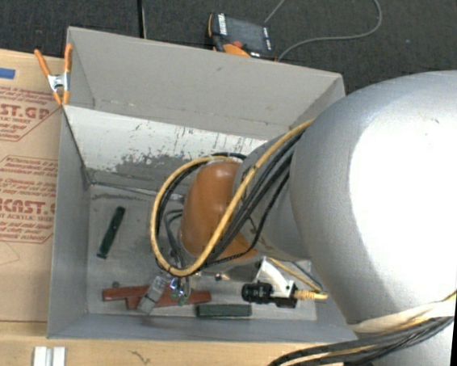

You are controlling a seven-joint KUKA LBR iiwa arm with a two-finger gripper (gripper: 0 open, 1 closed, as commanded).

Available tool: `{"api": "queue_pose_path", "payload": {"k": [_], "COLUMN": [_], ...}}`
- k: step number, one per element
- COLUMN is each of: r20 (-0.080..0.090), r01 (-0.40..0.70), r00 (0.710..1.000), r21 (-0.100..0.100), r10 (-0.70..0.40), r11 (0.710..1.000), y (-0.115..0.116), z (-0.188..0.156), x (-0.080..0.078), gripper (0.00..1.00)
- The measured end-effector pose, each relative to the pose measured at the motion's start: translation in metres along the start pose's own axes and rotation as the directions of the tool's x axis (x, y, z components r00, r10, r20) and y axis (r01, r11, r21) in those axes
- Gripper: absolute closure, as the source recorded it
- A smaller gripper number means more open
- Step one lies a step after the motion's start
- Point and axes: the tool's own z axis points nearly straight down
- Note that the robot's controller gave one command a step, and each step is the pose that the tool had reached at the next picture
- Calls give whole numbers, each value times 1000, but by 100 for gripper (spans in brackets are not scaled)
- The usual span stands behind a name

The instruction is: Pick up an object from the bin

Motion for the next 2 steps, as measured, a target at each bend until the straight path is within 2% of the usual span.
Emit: {"api": "queue_pose_path", "payload": {"k": [1, 2], "r20": [5, 3], "r01": [0, -1], "r00": [1000, 1000], "r21": [-6, -2], "r10": [0, 1], "r11": [1000, 1000], "y": [2, 0], "z": [-3, -2], "x": [-2, -2], "gripper": [100, 0]}}
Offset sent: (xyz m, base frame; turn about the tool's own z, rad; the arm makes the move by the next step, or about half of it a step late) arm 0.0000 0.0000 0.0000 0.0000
